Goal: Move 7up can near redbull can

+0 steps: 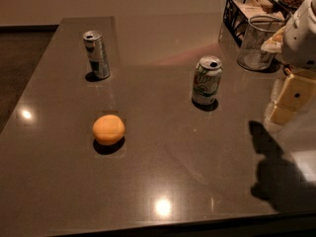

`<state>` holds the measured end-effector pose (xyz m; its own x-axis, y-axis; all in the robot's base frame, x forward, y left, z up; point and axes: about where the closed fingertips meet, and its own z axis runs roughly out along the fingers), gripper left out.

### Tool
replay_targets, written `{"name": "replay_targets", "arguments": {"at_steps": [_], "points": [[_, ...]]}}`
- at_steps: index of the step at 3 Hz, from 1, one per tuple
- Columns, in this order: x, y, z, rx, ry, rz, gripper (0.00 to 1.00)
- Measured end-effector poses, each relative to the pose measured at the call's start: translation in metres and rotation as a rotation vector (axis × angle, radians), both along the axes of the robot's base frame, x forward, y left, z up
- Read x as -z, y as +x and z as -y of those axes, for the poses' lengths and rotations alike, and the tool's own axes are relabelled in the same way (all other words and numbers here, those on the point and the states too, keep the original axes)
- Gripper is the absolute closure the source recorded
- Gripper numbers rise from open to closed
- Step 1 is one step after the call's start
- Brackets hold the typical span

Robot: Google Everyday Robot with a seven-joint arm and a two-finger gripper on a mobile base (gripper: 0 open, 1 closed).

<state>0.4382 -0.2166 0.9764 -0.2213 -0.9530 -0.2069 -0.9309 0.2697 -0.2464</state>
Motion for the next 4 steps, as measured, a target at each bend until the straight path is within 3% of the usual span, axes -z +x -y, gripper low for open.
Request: {"name": "replay_targets", "arguments": {"at_steps": [2, 4], "points": [[-0.001, 0.009, -0.003, 0.005, 0.023, 0.0, 0.0], [0.007, 0.062, -0.019, 0.058, 0.167, 0.042, 0.0]]}}
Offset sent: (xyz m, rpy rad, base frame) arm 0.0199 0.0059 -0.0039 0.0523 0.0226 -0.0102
